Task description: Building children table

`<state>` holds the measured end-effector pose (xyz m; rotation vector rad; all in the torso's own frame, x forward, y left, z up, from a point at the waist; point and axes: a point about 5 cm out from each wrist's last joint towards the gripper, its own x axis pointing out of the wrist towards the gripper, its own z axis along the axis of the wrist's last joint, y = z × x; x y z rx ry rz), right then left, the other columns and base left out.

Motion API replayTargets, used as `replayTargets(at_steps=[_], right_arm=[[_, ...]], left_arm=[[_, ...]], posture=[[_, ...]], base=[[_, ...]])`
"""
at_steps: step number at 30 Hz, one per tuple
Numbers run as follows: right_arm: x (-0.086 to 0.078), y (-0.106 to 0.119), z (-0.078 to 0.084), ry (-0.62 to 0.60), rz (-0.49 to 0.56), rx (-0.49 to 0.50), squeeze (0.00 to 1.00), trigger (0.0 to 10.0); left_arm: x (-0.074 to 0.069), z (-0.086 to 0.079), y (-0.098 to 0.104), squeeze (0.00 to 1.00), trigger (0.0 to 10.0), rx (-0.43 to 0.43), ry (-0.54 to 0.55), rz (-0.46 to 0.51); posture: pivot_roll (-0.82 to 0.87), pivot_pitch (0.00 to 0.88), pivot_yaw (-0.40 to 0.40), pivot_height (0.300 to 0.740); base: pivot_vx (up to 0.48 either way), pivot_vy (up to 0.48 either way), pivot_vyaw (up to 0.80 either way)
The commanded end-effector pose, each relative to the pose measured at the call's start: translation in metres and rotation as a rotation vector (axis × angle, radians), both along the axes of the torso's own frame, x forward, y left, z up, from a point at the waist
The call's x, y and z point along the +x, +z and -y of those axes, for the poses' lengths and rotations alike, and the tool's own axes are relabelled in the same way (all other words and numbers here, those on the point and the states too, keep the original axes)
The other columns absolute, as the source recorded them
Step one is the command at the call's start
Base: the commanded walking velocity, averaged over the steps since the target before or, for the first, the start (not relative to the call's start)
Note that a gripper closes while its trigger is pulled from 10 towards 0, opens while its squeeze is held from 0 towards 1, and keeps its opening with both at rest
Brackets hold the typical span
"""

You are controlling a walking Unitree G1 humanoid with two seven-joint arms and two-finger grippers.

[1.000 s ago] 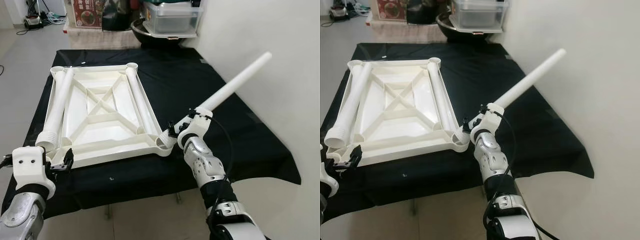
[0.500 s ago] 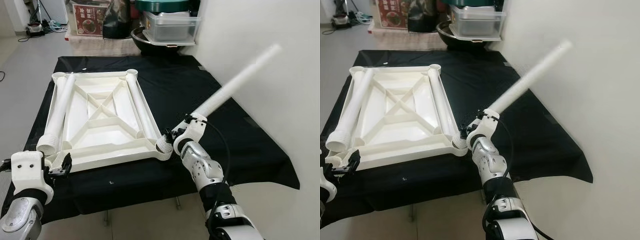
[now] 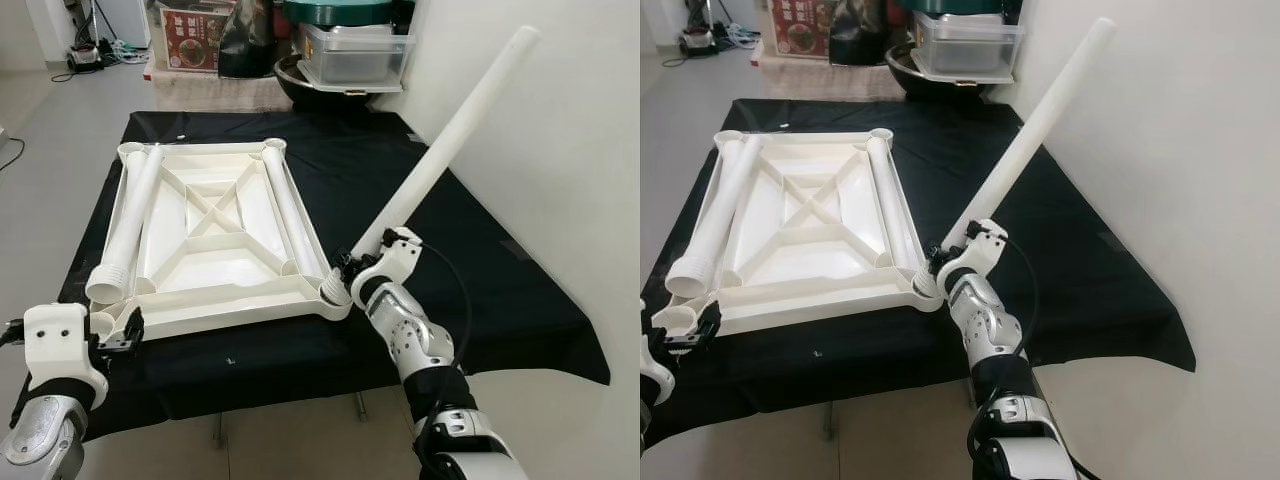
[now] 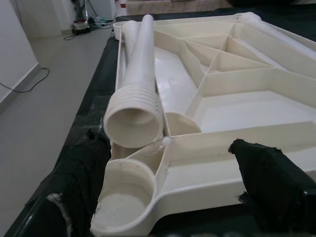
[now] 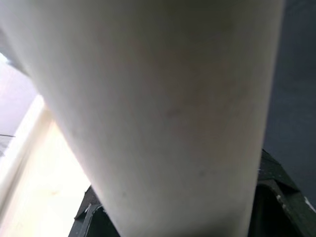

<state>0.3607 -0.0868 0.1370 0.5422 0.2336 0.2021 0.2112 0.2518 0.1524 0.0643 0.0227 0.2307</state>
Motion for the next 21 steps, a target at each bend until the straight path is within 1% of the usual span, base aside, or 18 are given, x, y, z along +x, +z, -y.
replayTargets(at_steps=[1,2,3,4,5,6,7,8,9,11,13,14,16,17,20,21], right_arm=[[-0.004,0.002,-0.015,0.023,0.02,0.065,0.0,0.0],[0.002,0.026,-0.016,0.085,0.147,0.103,0.0,0.0],[0.002,0.026,-0.016,0.085,0.147,0.103,0.0,0.0],[0.006,0.043,-0.015,0.121,0.223,0.127,0.0,0.0],[0.006,0.043,-0.015,0.121,0.223,0.127,0.0,0.0],[0.008,0.054,-0.015,0.145,0.274,0.144,0.0,0.0],[0.008,0.054,-0.015,0.145,0.274,0.144,0.0,0.0],[0.01,0.066,-0.015,0.17,0.323,0.158,0.0,0.0],[0.011,0.08,-0.015,0.201,0.386,0.168,0.0,0.0],[0.009,0.099,-0.019,0.253,0.474,0.176,0.0,0.0],[0.006,0.106,-0.025,0.298,0.521,0.175,0.0,0.0],[0.006,0.106,-0.025,0.298,0.521,0.175,0.0,0.0],[0.001,0.109,-0.032,0.346,0.55,0.176,0.0,0.0],[-0.005,0.111,-0.039,0.395,0.574,0.178,0.0,0.0],[-0.009,0.113,-0.043,0.429,0.591,0.18,0.0,0.0],[-0.014,0.114,-0.049,0.471,0.608,0.183,0.0,0.0]], left_arm=[[0.002,0.001,0.001,0.0,10.0,0.009,-0.016,0.004],[0.005,0.003,0.007,0.0,10.0,0.013,-0.074,0.025],[0.005,0.003,0.007,0.0,10.0,0.013,-0.074,0.025],[0.008,0.009,0.013,0.0,10.0,0.011,-0.139,0.048],[0.008,0.009,0.013,0.0,10.0,0.011,-0.139,0.048],[0.009,0.012,0.018,0.0,10.0,0.01,-0.184,0.064],[0.009,0.012,0.018,0.0,10.0,0.01,-0.184,0.064],[0.011,0.018,0.022,0.0,10.0,0.009,-0.242,0.078],[0.013,0.027,0.03,0.0,10.0,0.002,-0.332,0.101],[0.015,0.044,0.042,0.0,10.0,-0.014,-0.497,0.131],[0.015,0.055,0.047,0.0,10.0,-0.021,-0.602,0.14],[0.015,0.055,0.047,0.0,10.0,-0.021,-0.602,0.14],[0.015,0.062,0.049,0.0,10.0,-0.03,-0.684,0.137],[0.016,0.065,0.05,0.0,10.0,-0.018,-0.727,0.128],[0.017,0.067,0.05,0.0,10.0,-0.009,-0.753,0.121],[0.019,0.069,0.051,0.0,10.0,0.005,-0.777,0.116]], posture=[[0.15,0.0,-0.117,0.74],[0.14,0.0,-0.112,0.74],[0.14,0.0,-0.112,0.74],[0.14,0.0,-0.109,0.74],[0.14,0.0,-0.109,0.74],[0.14,0.0,-0.108,0.74],[0.14,0.0,-0.108,0.74],[0.14,0.0,-0.106,0.74],[0.14,0.0,-0.104,0.74],[0.13,0.0,-0.1,0.74],[0.13,0.0,-0.097,0.74],[0.13,0.0,-0.097,0.74],[0.13,0.0,-0.092,0.74],[0.13,0.0,-0.088,0.74],[0.13,0.0,-0.088,0.74],[0.13,0.0,-0.084,0.74]], base=[[0.0,0.0,0.0],[0.0,0.0,0.0],[0.0,0.0,0.0],[0.0,0.0,0.0],[0.0,0.0,0.0],[0.0,0.0,0.0],[0.0,0.0,0.0],[0.0,0.0,0.0],[0.0,0.0,0.0],[0.0,0.0,0.0],[0.0,0.0,0.0],[0.0,0.0,0.0],[0.0,0.0,0.0],[0.0,0.0,0.0],[0.0,0.0,0.0],[0.0,0.0,0.0]])
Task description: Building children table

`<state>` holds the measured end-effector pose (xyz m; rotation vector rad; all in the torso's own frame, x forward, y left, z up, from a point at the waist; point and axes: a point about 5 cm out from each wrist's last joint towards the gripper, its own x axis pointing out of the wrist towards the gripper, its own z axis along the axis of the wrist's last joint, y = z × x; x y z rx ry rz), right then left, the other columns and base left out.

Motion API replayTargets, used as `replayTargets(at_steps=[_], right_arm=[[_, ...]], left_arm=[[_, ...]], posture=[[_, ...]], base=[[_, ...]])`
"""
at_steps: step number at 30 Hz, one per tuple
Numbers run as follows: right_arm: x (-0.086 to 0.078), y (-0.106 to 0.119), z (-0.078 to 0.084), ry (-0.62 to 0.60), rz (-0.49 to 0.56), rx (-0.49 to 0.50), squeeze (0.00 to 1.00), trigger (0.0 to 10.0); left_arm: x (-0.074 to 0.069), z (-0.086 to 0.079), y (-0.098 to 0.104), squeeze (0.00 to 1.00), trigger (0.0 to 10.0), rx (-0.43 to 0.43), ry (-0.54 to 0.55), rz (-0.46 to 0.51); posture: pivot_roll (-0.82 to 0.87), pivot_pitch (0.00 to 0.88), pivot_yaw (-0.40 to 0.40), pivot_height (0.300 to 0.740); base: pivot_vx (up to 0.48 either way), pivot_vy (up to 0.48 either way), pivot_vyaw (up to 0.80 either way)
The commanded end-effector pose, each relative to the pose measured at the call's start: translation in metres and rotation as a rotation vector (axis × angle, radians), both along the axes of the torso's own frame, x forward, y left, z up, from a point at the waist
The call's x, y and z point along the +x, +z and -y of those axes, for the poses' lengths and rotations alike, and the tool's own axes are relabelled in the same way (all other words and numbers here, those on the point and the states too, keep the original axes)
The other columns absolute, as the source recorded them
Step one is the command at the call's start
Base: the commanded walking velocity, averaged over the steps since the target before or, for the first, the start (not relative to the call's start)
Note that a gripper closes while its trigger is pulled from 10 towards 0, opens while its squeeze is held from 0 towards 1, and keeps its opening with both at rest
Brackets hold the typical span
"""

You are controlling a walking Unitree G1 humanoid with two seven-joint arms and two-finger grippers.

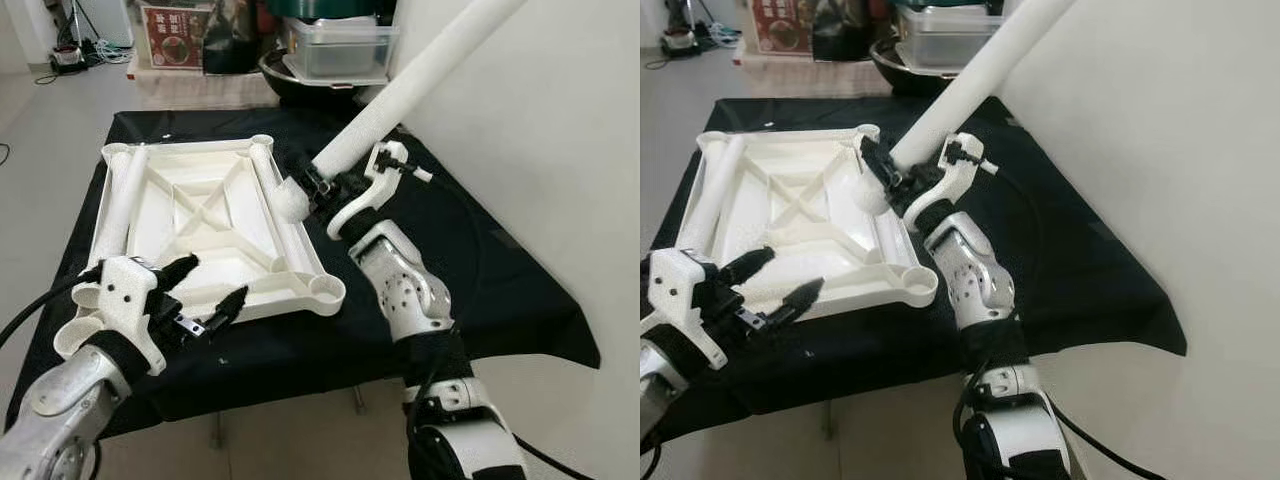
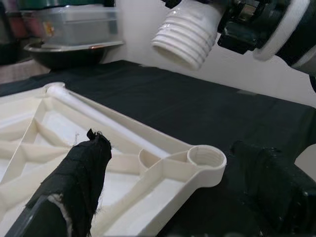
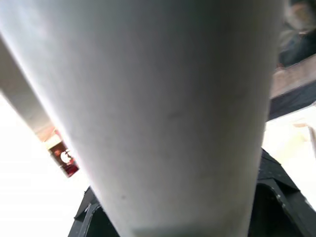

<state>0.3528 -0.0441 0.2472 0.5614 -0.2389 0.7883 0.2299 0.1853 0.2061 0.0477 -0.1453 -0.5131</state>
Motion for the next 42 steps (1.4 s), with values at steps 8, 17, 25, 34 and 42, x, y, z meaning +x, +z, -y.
replayTargets(at_steps=[8,17,25,34,42], right_arm=[[-0.033,0.002,-0.027,0.257,0.121,-0.022,0.0,0.0],[-0.047,-0.003,-0.035,0.367,0.148,-0.05,0.0,0.0],[-0.057,-0.007,-0.045,0.414,0.157,-0.074,0.0,0.0],[-0.066,-0.012,-0.048,0.454,0.176,-0.112,0.0,0.0],[-0.072,-0.018,-0.05,0.483,0.18,-0.163,0.0,0.0]], left_arm=[[0.023,-0.002,0.002,0.0,10.0,0.114,0.001,0.008],[0.027,0.011,0.003,0.0,10.0,0.088,-0.048,0.01],[0.03,0.034,0.004,0.0,10.0,0.087,-0.186,-0.002],[0.037,0.042,0.006,0.0,10.0,0.131,-0.224,0.011],[0.039,0.041,0.01,0.0,10.0,0.192,-0.218,0.028]], posture=[[0.12,0.0,-0.07,0.74],[0.12,0.0,-0.073,0.74],[0.12,0.0,-0.067,0.74],[0.11,0.0,-0.057,0.74],[0.12,0.0,-0.06,0.74]], base=[[0.0,0.0,0.0],[0.0,0.0,0.0],[0.0,0.0,0.0],[0.0,0.0,0.0],[0.0,0.0,0.0]])
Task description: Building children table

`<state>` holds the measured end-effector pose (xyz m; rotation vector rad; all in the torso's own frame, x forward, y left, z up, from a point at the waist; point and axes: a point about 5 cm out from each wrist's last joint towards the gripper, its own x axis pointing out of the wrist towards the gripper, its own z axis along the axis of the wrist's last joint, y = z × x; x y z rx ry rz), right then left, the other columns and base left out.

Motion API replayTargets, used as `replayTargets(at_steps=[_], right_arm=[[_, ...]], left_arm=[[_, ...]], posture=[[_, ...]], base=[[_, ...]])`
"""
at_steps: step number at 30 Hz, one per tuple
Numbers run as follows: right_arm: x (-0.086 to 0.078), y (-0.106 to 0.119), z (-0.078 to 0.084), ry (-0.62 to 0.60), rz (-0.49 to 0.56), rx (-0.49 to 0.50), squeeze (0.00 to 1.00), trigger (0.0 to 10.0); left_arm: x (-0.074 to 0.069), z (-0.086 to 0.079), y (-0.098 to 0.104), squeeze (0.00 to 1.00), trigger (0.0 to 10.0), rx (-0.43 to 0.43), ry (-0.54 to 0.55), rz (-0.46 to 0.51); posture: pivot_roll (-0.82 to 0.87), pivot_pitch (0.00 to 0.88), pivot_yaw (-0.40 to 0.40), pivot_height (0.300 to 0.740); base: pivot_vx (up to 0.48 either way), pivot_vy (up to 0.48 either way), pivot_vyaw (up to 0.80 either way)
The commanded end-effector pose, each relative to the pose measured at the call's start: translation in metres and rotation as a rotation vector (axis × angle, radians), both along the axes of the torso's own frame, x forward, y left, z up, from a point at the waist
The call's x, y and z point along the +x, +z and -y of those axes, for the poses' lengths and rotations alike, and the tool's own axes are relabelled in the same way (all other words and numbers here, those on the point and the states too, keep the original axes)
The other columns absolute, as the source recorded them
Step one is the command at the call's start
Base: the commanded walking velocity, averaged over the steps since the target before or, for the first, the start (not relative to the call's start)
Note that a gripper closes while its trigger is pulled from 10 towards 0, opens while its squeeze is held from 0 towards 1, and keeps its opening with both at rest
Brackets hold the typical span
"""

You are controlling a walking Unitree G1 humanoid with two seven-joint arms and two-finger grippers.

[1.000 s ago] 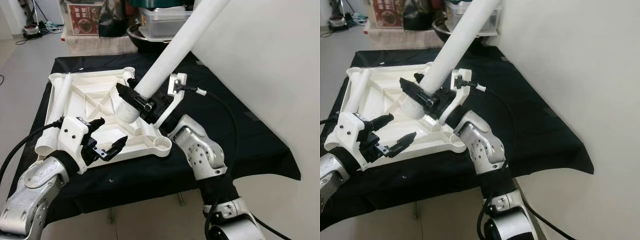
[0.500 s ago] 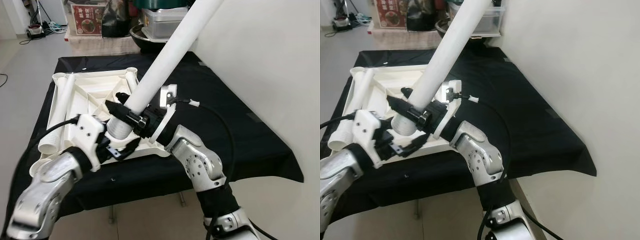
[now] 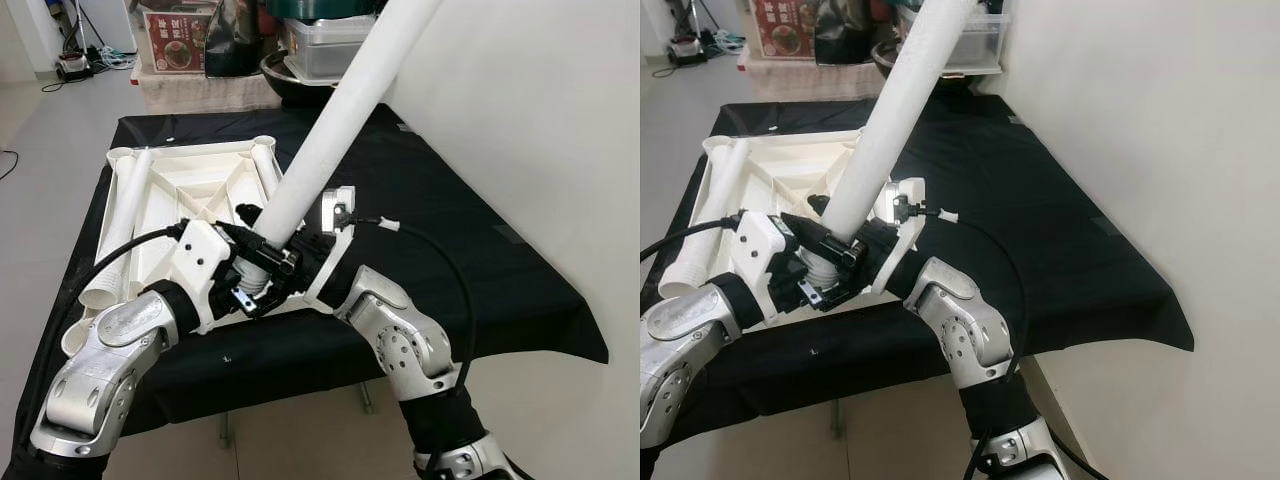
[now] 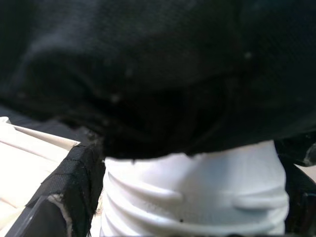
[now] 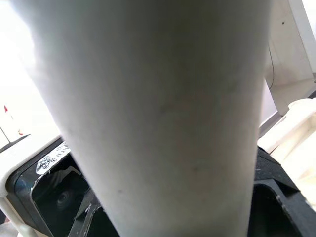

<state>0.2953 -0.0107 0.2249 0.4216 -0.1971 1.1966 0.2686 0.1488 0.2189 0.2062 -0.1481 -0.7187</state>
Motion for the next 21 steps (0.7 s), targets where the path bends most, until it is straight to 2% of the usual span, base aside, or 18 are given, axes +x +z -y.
replayTargets(at_steps=[1,8,9,11,12,16,21], right_arm=[[-0.014,0.004,-0.017,0.114,0.047,-0.021,0.0,0.0],[-0.016,0.003,-0.018,0.125,0.062,-0.036,0.0,0.0],[-0.017,0.003,-0.018,0.129,0.065,-0.041,0.0,0.0],[-0.017,0.003,-0.018,0.129,0.065,-0.041,0.0,0.0],[-0.018,0.002,-0.019,0.131,0.066,-0.044,0.0,0.0],[-0.019,0.0,-0.019,0.129,0.068,-0.057,0.0,0.0],[-0.019,-0.002,-0.02,0.127,0.064,-0.068,0.0,0.0]], left_arm=[[0.0,0.005,-0.004,0.0,10.0,0.032,-0.019,-0.014],[0.0,0.008,-0.007,0.0,10.0,0.031,-0.025,-0.019],[0.001,0.009,-0.006,0.0,8.3,0.027,-0.03,-0.008],[0.001,0.009,-0.006,0.0,8.3,0.027,-0.03,-0.008],[0.001,0.009,-0.005,0.0,0.0,0.024,-0.033,0.0],[0.002,0.008,0.004,0.0,0.0,0.033,-0.038,0.073],[0.001,0.009,0.006,0.0,0.0,0.035,-0.027,0.108]], posture=[[0.12,0.0,-0.06,0.74],[0.12,0.0,-0.062,0.74],[0.11,0.0,-0.062,0.74],[0.11,0.0,-0.062,0.74],[0.11,0.0,-0.062,0.74],[0.12,0.0,-0.058,0.74],[0.12,0.0,-0.062,0.74]], base=[[0.0,0.0,0.0],[0.0,0.0,0.0],[0.0,0.0,0.0],[0.0,0.0,0.0],[0.0,0.0,0.0],[0.0,0.0,0.0],[0.0,0.0,0.0]])
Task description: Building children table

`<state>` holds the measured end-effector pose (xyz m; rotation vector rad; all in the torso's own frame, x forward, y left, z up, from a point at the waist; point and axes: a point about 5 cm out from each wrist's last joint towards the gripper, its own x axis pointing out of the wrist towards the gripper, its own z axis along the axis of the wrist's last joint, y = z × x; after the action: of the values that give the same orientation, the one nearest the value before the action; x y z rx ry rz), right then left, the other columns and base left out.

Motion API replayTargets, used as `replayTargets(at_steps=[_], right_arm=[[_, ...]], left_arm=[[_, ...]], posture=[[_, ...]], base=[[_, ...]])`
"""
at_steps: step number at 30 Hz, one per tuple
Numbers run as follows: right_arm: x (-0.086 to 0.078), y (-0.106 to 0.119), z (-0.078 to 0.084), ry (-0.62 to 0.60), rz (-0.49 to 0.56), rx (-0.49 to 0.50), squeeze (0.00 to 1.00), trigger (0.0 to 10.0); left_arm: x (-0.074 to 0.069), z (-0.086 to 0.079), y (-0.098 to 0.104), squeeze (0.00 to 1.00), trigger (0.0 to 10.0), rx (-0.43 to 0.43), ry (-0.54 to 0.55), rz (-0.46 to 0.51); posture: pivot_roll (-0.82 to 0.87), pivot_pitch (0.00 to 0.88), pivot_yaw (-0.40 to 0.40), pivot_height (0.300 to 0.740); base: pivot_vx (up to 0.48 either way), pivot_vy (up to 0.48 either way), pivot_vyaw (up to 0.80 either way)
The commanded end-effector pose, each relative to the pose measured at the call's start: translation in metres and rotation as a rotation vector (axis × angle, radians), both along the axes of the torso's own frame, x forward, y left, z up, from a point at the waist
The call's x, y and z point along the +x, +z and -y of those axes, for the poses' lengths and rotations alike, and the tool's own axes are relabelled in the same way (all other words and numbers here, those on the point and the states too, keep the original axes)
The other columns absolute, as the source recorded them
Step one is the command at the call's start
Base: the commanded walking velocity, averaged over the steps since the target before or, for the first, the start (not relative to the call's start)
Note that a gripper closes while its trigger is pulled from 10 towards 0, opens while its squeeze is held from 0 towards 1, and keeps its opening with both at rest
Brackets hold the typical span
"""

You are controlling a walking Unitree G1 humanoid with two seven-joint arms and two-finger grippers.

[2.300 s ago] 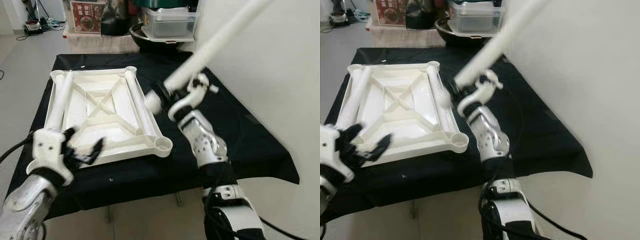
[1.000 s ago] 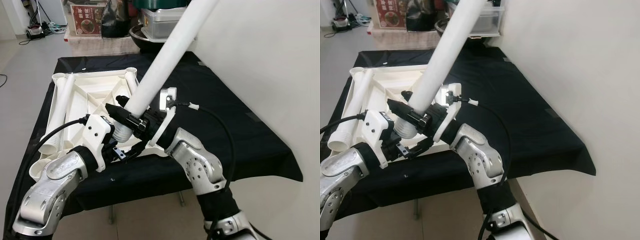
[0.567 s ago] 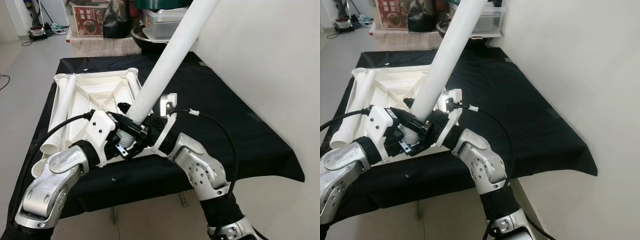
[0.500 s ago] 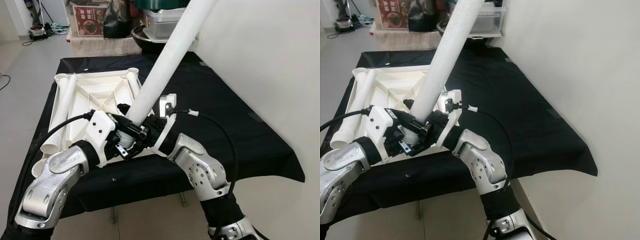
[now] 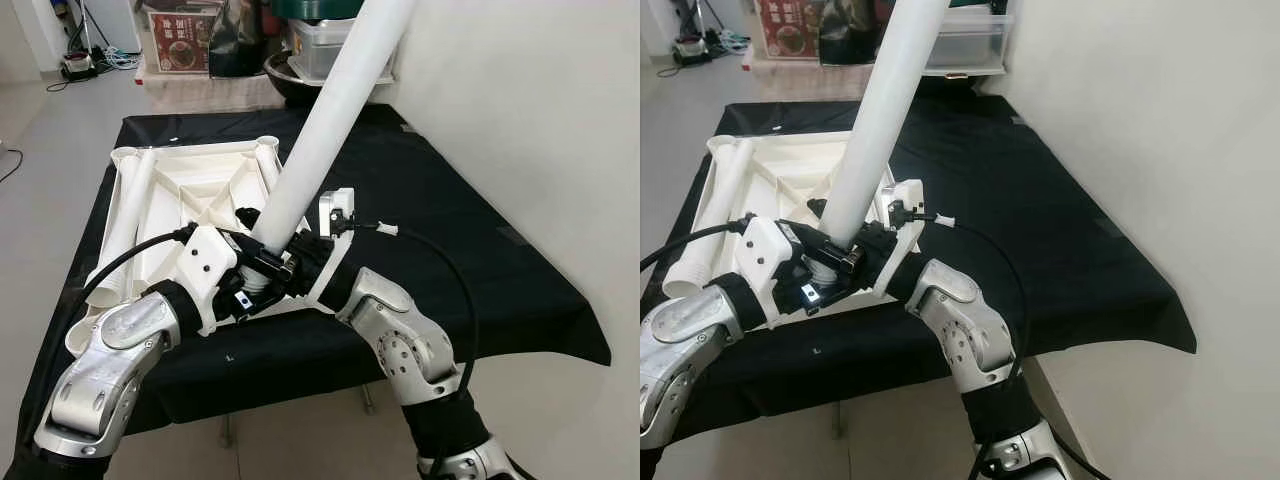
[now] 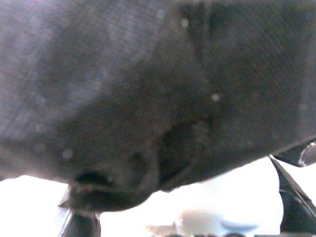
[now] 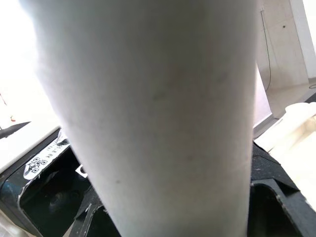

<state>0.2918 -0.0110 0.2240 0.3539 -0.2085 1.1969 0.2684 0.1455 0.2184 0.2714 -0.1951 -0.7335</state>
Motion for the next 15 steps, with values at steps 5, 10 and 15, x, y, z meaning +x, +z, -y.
replayTargets(at_steps=[5,10,15], right_arm=[[-0.014,-0.004,-0.021,0.129,0.007,-0.049,0.0,7.3],[-0.008,-0.004,-0.022,0.084,-0.03,-0.052,1.0,10.0],[0.006,0.011,-0.017,0.013,-0.145,0.074,0.0,10.0]], left_arm=[[0.0,0.006,0.006,0.0,0.0,-0.005,0.0,0.056],[0.005,0.004,0.001,0.0,0.0,0.05,0.062,0.058],[0.006,0.003,-0.007,0.0,10.0,0.097,0.097,0.063]], posture=[[0.12,0.0,-0.062,0.74],[0.12,0.0,-0.067,0.74],[0.12,0.0,-0.068,0.74]], base=[[0.0,0.0,0.0],[0.0,0.0,0.0],[0.0,0.0,0.0]])
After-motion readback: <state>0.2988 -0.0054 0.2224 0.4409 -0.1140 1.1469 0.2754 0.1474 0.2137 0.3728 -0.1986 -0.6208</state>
